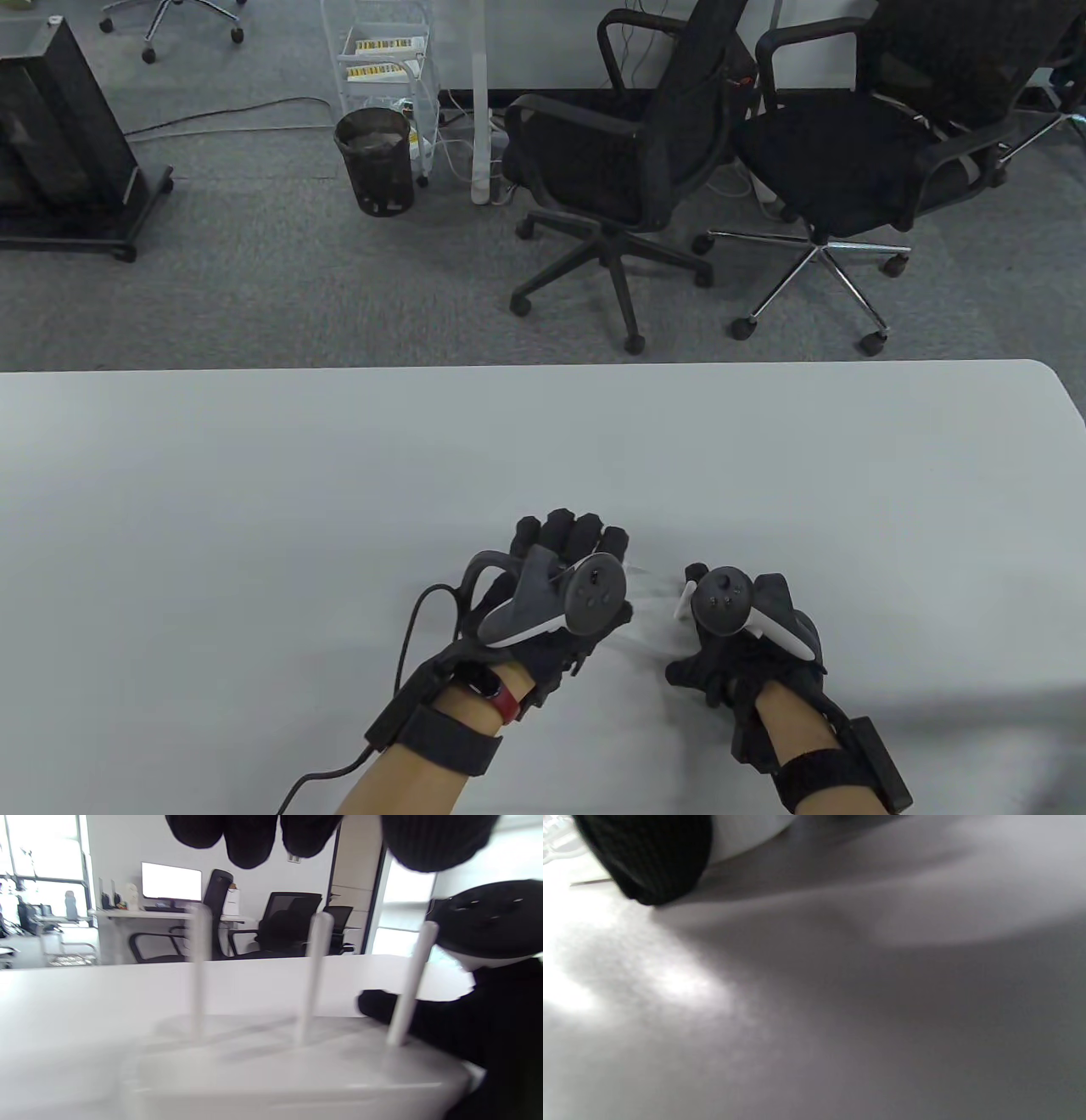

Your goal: Fit Hanoi Tower parts together into a complete Hanoi Tower

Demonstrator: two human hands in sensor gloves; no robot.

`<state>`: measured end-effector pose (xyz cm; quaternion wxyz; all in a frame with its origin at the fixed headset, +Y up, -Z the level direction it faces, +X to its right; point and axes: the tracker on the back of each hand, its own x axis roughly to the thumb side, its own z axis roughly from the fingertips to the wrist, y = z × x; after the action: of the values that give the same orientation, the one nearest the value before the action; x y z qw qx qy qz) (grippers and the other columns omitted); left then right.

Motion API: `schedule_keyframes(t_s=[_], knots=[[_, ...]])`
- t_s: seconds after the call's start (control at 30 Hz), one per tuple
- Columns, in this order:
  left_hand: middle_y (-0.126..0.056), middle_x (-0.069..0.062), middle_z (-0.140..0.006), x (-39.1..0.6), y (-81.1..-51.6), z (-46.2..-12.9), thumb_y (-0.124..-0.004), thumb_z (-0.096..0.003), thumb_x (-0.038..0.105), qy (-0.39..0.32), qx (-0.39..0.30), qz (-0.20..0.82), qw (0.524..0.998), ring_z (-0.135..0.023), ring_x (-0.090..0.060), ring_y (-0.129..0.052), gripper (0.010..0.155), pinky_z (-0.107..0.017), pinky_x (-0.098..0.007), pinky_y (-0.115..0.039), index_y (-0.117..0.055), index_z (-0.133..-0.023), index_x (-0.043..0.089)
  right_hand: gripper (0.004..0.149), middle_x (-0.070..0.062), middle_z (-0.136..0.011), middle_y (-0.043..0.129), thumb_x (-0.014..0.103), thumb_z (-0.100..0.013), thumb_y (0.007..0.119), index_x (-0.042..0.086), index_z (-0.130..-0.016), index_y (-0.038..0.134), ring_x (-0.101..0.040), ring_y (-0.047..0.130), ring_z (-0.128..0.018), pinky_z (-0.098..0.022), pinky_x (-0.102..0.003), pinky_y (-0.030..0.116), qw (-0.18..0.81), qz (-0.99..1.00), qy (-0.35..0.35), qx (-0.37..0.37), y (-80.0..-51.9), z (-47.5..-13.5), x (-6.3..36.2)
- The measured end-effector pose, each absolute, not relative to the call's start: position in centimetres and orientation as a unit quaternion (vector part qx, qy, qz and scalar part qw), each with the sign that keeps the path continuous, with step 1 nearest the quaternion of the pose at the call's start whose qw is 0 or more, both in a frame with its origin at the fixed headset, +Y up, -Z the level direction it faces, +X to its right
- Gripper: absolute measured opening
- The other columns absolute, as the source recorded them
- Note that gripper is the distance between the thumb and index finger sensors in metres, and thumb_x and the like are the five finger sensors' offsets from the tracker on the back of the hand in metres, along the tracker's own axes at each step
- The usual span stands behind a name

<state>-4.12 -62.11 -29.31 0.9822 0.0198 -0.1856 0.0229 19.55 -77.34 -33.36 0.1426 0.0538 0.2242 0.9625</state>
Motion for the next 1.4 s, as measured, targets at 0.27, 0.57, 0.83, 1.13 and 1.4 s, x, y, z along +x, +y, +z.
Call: schedule_keyframes(t_s=[0.27,0.57,0.83,1.13,1.4], knots=[[-0.052,-0.014,-0.116,-12.2,-60.5,-26.5,-0.073,-0.0389,0.065,-0.108,0.066,-0.035,0.991,-0.107,-0.048,-0.047,0.085,-0.074,-0.066,-0.039,-0.052,-0.111,0.024,0.109,-0.015,-0.107,0.0,0.056,-0.031,0.079,0.02,-0.095,-0.002,-0.045,0.004,-0.097,-0.071,-0.062,0.02,0.088,0.98,0.168,0.057,-74.6,-31.5,21.2],[-0.05,-0.014,-0.117,-16.9,-59.8,-24.4,-0.07,-0.04,0.065,-0.056,0.094,-0.047,0.993,-0.107,-0.048,-0.047,0.085,-0.074,-0.066,-0.039,-0.05,-0.111,0.024,0.103,-0.016,-0.107,-0.003,0.057,-0.034,0.071,0.019,-0.096,-0.001,-0.046,0.0,-0.096,-0.07,-0.063,0.018,-0.001,0.993,0.114,0.04,-70.3,-27.9,21.7],[-0.053,-0.014,-0.116,-19.6,-61.6,-23.0,-0.07,-0.0401,0.065,-0.035,0.135,-0.054,0.989,-0.106,-0.048,-0.052,0.084,-0.074,-0.065,-0.041,-0.053,-0.111,0.024,0.1,-0.016,-0.108,0.0,0.057,-0.035,0.069,0.018,-0.097,0.0,-0.047,0.001,-0.097,-0.07,-0.064,0.017,-0.069,0.995,0.056,0.033,-67.8,-23.9,21.6],[-0.048,-0.013,-0.118,-20.8,-65.5,-23.2,-0.069,-0.0401,0.066,-0.006,0.104,-0.046,0.993,-0.107,-0.048,-0.048,0.084,-0.074,-0.065,-0.039,-0.049,-0.111,0.024,0.099,-0.017,-0.11,0.008,0.058,-0.034,0.069,0.016,-0.1,0.008,-0.047,0.008,-0.098,-0.07,-0.065,0.024,-0.072,0.997,-0.018,0.03,-69.5,-21.6,20.9],[-0.048,-0.013,-0.118,-20.2,-65.9,-22.7,-0.069,-0.0401,0.066,-0.024,0.113,-0.054,0.992,-0.107,-0.048,-0.049,0.085,-0.074,-0.066,-0.04,-0.049,-0.111,0.024,0.099,-0.015,-0.108,-0.001,0.056,-0.037,0.069,0.018,-0.099,0.002,-0.046,-0.001,-0.097,-0.07,-0.065,0.017,-0.049,0.998,0.024,0.03,-70.3,-22.0,21.4]])
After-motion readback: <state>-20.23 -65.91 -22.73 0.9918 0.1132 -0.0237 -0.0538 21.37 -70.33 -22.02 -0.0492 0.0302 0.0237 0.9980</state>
